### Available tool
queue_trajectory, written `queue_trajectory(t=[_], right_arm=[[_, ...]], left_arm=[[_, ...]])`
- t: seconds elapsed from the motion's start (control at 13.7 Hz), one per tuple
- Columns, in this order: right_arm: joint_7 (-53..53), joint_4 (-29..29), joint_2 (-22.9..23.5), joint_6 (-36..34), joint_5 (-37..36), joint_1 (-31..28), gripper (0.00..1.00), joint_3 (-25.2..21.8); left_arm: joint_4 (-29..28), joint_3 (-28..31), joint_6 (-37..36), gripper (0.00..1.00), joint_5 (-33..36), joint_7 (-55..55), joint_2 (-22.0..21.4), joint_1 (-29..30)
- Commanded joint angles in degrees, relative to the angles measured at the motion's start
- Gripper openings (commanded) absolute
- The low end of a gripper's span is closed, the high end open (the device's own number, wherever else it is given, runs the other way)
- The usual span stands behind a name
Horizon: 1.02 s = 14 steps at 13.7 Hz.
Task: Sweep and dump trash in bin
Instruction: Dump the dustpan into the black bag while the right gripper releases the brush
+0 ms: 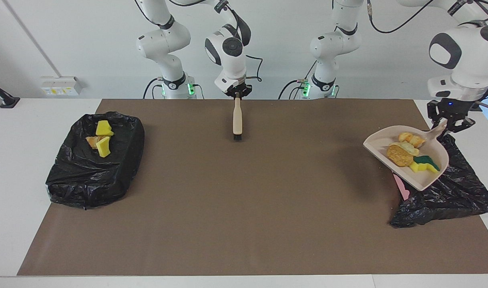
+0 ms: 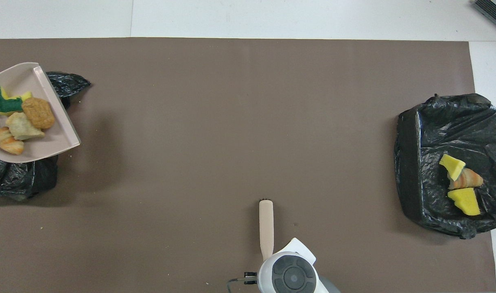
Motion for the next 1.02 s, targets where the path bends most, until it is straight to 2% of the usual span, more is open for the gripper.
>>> queue_trajectory(t=[0.0,0.22,0.44,0.51,0.58,0.66,0.73,0.8,0.95], right_arm=[[1.8,-1.0,1.8,4.2,1.5,2.1,0.00,-0.1],[1.8,-1.0,2.3,4.8,1.4,2.2,0.00,-0.1],[1.8,-1.0,3.1,5.8,1.4,2.3,0.00,-0.1],[1.3,-1.0,3.3,6.2,1.4,2.3,0.06,-0.1],[0.9,-0.9,3.4,6.0,1.2,2.3,0.28,-0.1],[0.6,-0.5,3.9,5.8,0.7,2.3,0.55,-0.2],[0.0,-0.1,3.9,5.7,0.5,2.1,0.96,-0.3],[-1.2,1.0,3.7,5.1,0.5,1.6,1.00,-0.5],[-2.8,4.8,3.7,1.2,0.3,-1.6,1.00,-0.8]], left_arm=[[9.8,-0.8,-1.0,0.00,-0.7,10.0,6.0,5.8],[14.0,-0.7,-0.1,0.00,2.1,15.8,9.5,8.7],[17.4,-0.6,3.7,0.00,9.3,18.6,13.3,10.9],[17.7,-0.6,5.0,0.00,12.2,20.4,14.0,10.9],[18.0,-0.6,6.0,0.00,15.3,20.8,14.7,11.0],[18.0,-0.6,6.7,0.00,18.5,20.8,15.2,10.9],[17.9,-0.6,7.2,0.00,21.5,20.7,15.6,10.9],[17.8,-0.6,7.5,0.00,24.9,20.5,16.1,10.8],[17.5,-0.6,8.7,0.00,30.8,20.4,16.4,10.8]])
